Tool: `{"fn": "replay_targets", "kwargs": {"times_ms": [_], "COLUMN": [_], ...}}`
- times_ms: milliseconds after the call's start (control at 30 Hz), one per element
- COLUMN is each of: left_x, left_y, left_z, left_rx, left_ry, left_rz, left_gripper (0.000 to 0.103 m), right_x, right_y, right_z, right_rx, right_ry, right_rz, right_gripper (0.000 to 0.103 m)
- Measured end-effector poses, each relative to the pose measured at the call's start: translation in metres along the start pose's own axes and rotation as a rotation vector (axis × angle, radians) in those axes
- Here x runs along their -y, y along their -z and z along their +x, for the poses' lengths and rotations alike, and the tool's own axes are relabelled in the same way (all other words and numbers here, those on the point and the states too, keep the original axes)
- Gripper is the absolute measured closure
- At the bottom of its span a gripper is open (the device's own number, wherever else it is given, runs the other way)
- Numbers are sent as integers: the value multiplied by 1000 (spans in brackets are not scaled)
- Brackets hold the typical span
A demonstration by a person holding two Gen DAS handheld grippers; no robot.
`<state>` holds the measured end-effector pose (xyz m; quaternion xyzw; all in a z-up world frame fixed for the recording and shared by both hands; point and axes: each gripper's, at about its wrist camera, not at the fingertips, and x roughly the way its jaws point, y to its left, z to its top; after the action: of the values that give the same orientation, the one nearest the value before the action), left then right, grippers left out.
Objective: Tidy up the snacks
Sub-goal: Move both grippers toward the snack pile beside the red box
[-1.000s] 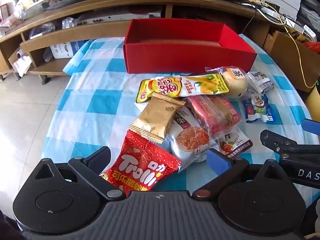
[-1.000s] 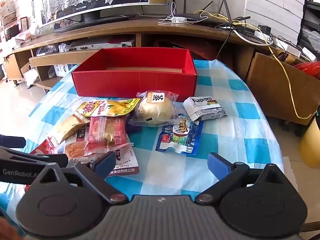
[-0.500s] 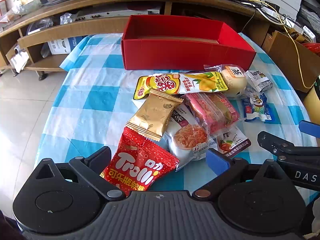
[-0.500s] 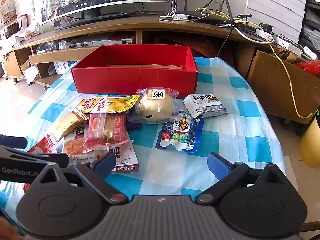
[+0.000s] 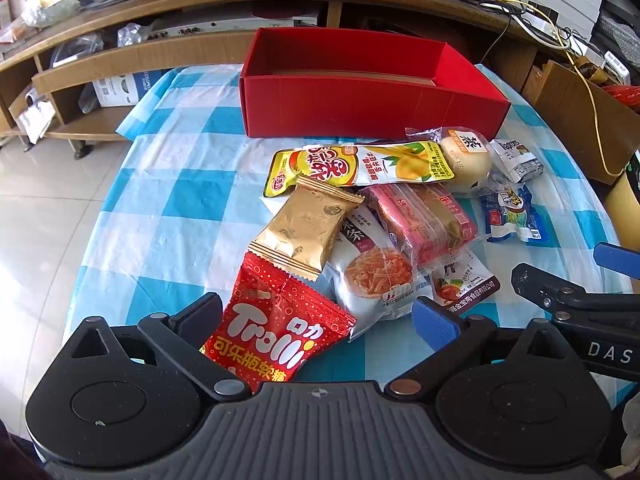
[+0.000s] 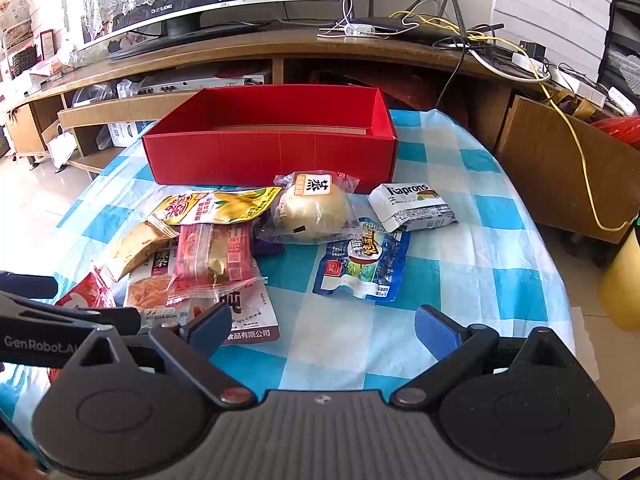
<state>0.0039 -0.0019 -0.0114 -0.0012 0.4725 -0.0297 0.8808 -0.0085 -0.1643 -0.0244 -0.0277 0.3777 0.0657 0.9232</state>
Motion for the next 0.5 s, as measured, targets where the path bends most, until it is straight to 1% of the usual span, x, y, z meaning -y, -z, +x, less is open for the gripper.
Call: {"fn": "replay_targets", "kwargs": {"times_ms": [267, 500], "left_x": [0, -9], "left_y": [1, 7], "left_z": [1, 2], "left_rx": [-5, -23], "left_ry": [2, 0], "left_rz": [-1, -8], "left_gripper": [1, 1], "right_x": [0, -10], "right_y": [0, 1], "right_z": [0, 5], "right_rx": [-5, -23], "right_ry": [-3, -34], "right_rz": [-1, -40], "right_gripper": [0, 0]}}
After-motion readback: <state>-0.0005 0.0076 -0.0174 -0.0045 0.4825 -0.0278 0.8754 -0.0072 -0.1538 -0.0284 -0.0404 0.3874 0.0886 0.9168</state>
